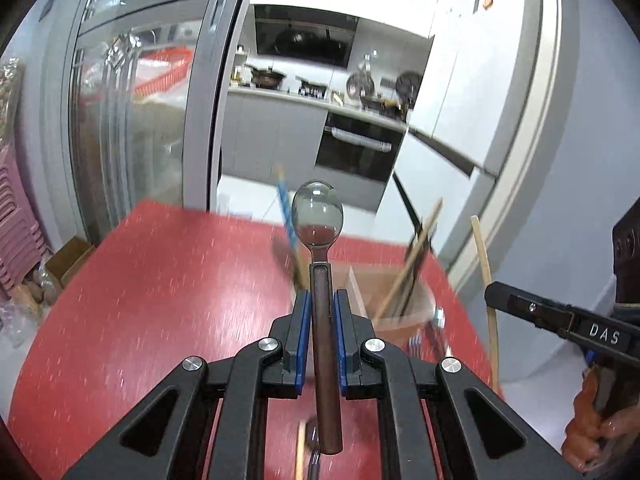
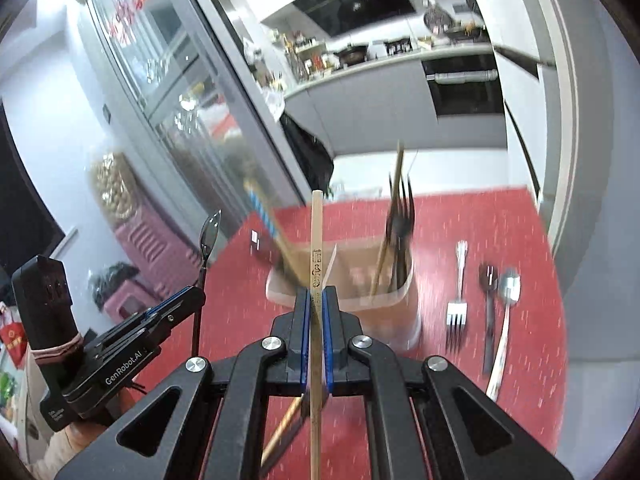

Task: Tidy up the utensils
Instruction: 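Carry the chopstick and spoon to the beige caddy, drop them in, open both tools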

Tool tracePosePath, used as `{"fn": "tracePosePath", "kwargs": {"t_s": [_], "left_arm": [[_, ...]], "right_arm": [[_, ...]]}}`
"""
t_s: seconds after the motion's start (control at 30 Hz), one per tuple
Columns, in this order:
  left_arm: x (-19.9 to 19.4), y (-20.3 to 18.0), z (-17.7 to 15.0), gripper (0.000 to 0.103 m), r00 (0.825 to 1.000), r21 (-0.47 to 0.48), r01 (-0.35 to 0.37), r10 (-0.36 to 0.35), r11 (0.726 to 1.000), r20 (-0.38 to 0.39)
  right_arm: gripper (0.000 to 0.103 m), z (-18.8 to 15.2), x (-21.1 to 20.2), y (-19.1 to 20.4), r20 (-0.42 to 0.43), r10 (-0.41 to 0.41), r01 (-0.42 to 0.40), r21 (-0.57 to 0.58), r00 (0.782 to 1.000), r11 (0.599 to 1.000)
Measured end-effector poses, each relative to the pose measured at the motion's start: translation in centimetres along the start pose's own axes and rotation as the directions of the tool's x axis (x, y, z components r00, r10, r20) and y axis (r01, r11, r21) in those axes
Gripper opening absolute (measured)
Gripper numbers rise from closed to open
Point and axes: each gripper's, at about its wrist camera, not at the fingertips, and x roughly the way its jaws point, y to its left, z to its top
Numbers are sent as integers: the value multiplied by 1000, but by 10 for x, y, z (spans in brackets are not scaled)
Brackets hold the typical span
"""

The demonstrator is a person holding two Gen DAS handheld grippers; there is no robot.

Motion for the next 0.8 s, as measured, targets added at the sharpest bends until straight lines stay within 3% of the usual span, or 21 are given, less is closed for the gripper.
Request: {"fn": "tracePosePath", "kwargs": {"t_s": [0.3,0.53,0.8], "left_arm": [[47,-11,51,36,993,-13,7,-5,1000,118],[84,-11,55,36,989,-24,-4,7,1000,147],[114,-10,47,36,984,-9,-29,30,1000,176]], "right_arm": [[6,64,22,4,139,-23,28,-33,990,999],[6,93,53,0,230,-69,86,-66,971,994],[6,98,81,0,310,-88,134,-129,947,983]]}}
